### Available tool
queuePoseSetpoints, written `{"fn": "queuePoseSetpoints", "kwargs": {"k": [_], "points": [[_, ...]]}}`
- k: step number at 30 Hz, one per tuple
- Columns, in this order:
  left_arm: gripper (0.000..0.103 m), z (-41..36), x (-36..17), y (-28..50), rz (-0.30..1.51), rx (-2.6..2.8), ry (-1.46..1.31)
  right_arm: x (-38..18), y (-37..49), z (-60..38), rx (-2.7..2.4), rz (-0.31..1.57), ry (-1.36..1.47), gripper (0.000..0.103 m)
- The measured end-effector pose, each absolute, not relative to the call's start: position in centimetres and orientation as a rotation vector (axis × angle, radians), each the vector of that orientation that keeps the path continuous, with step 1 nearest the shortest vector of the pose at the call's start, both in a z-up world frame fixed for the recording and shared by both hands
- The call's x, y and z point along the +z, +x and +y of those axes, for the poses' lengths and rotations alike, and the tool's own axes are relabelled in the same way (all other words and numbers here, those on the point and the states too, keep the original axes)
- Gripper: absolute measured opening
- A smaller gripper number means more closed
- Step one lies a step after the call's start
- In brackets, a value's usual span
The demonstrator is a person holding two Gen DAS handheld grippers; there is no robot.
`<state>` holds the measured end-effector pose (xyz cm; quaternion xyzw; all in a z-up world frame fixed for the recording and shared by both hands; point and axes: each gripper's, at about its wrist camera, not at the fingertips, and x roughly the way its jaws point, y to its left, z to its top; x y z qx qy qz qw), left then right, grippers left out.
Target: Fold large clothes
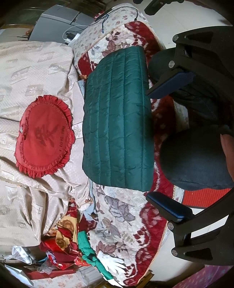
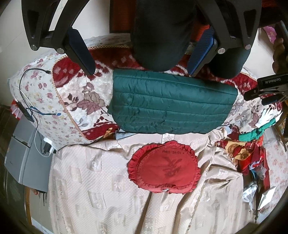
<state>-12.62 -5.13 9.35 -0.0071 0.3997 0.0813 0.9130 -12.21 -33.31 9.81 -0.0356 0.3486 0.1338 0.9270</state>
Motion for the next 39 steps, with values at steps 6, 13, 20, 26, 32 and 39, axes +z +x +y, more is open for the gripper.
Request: {"fn": "queuePoseSetpoints", "kwargs": {"k": [6, 13, 20, 26, 32, 39], "points": [[0.103, -5.06, 9.07, -12.51, 0.833, 0.166, -0.021, 9.54, -12.2, -33.16, 0.274, 0.721, -0.072, 0.101], [0.103, -5.02, 8.98, -12.45, 0.836, 0.166, -0.022, 9.45, -11.97, -33.33, 0.276, 0.727, -0.073, 0.101], [0.103, -4.95, 9.01, -12.44, 0.835, 0.166, -0.022, 9.49, -11.83, -33.07, 0.282, 0.723, -0.077, 0.101], [0.103, -5.01, 9.01, -12.45, 0.835, 0.165, -0.024, 9.53, -11.79, -32.81, 0.287, 0.723, -0.082, 0.101], [0.103, -4.93, 9.0, -12.43, 0.835, 0.166, -0.023, 9.78, -11.72, -32.64, 0.287, 0.724, -0.084, 0.101], [0.103, -4.8, 8.86, -12.41, 0.842, 0.163, -0.035, 10.02, -11.61, -32.44, 0.292, 0.725, -0.081, 0.101]]}}
